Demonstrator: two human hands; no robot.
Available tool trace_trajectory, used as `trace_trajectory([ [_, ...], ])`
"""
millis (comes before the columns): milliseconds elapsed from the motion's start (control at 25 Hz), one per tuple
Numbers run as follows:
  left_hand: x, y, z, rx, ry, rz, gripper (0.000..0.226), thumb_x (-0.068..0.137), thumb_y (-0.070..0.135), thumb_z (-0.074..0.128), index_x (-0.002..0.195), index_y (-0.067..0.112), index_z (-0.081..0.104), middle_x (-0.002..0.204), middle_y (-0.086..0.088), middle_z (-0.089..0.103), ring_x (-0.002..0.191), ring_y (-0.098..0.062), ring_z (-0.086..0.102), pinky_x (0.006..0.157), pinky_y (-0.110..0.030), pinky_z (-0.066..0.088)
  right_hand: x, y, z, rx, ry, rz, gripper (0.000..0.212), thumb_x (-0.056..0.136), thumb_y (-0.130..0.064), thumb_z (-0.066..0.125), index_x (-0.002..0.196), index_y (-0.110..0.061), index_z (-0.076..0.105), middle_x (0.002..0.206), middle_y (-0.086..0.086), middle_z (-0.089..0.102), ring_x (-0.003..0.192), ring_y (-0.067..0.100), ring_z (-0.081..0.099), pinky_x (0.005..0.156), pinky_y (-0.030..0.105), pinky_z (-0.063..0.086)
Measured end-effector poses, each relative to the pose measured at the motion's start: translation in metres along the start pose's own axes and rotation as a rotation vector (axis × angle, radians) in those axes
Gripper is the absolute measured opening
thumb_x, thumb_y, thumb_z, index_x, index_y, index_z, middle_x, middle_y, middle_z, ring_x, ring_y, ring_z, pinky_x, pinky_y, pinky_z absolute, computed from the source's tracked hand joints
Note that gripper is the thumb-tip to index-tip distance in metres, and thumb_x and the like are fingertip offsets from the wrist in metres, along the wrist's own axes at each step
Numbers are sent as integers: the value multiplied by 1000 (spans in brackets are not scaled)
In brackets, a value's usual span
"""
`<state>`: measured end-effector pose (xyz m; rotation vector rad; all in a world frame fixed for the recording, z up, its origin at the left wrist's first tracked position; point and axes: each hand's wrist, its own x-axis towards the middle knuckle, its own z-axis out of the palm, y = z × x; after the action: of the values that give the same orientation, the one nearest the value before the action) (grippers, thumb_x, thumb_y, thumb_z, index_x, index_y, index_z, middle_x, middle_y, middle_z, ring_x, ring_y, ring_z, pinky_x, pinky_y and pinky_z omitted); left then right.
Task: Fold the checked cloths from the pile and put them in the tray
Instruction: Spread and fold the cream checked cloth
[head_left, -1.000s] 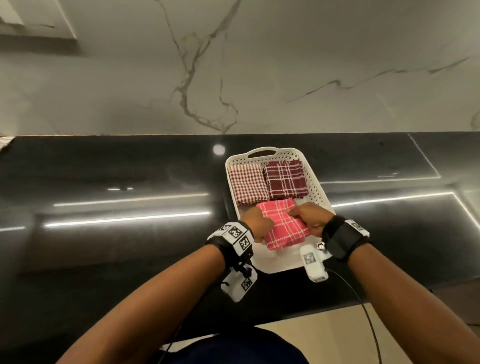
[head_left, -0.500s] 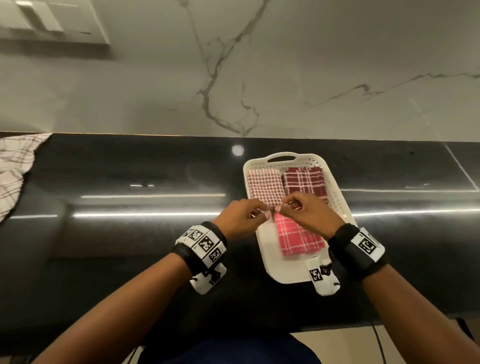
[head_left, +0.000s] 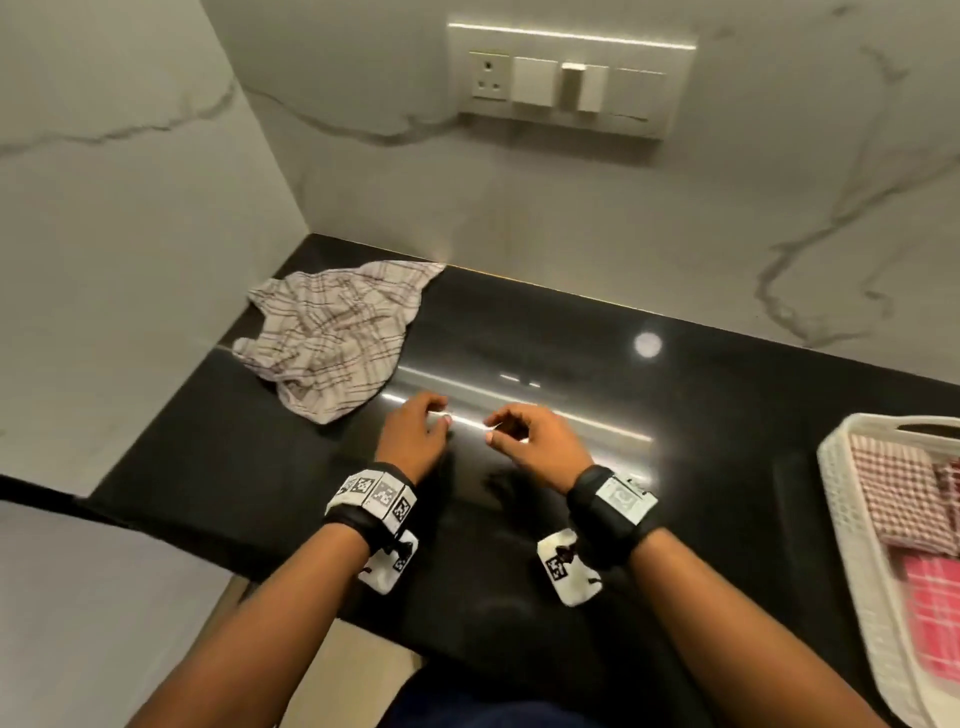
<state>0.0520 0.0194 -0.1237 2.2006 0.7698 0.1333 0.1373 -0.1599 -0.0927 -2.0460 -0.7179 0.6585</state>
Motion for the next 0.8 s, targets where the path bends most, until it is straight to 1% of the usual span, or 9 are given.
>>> trace_trajectory([
  [80,30,-43,-39,127,165,48,36,85,15,66,121,10,62,123,-13,62,119,-32,54,105,-37,39,28,-18,47,16,-70,1,19,90,-22,72,106,-12,73,94,2,74,85,11,67,81,23,53],
  [160,58,-73,-74,249,280,-8,53,85,23,68,134,12,51,139,-15,47,131,-35,39,110,-45,32,50,-34,77,2,-107,7,20,91,-27,71,108,-17,72,97,-3,73,86,4,66,79,17,51],
  [200,69,-85,-88,308,245,-71,63,86,29,67,142,14,42,146,-15,38,136,-36,33,111,-48,31,61,-40,88,-10,-104,11,21,91,-29,70,109,-19,72,97,-5,73,86,1,65,77,13,49],
  [280,79,-97,-99,501,34,-141,71,91,42,61,150,17,30,153,-15,29,138,-37,28,111,-49,32,77,-49,103,-25,-59,21,20,92,-29,68,109,-20,71,98,-5,73,88,4,66,77,15,48],
  [360,70,-95,-91,673,-109,-54,71,93,50,53,151,17,29,153,-15,28,135,-36,30,109,-46,35,88,-54,113,-49,-11,22,20,92,-24,66,112,-18,70,103,-2,73,92,8,66,83,22,52],
  [480,35,-84,-65,614,-238,117,75,91,47,54,153,18,22,150,-13,28,131,-34,32,106,-44,38,91,-48,117,-285,-22,-55,32,93,-15,61,125,-13,65,118,8,70,108,21,64,96,35,50],
  [640,-14,-90,-45,583,-254,269,83,87,43,63,152,17,19,150,-7,32,130,-27,33,110,-37,35,69,-26,108,-601,-86,-107,60,87,-13,61,145,-15,45,143,11,49,130,29,45,107,40,41],
  [720,-19,-94,-50,562,-247,274,92,83,48,67,153,15,17,152,-7,31,134,-26,32,114,-37,31,62,-21,104,-707,-111,-139,59,86,-23,64,142,-19,46,141,8,51,127,27,46,103,43,43],
  [800,-12,-95,-61,557,-259,233,103,79,51,71,155,14,11,154,-8,28,139,-28,28,115,-43,31,58,-21,97,-717,-139,-68,49,88,-31,63,135,-22,50,129,7,56,119,27,50,96,41,44],
])
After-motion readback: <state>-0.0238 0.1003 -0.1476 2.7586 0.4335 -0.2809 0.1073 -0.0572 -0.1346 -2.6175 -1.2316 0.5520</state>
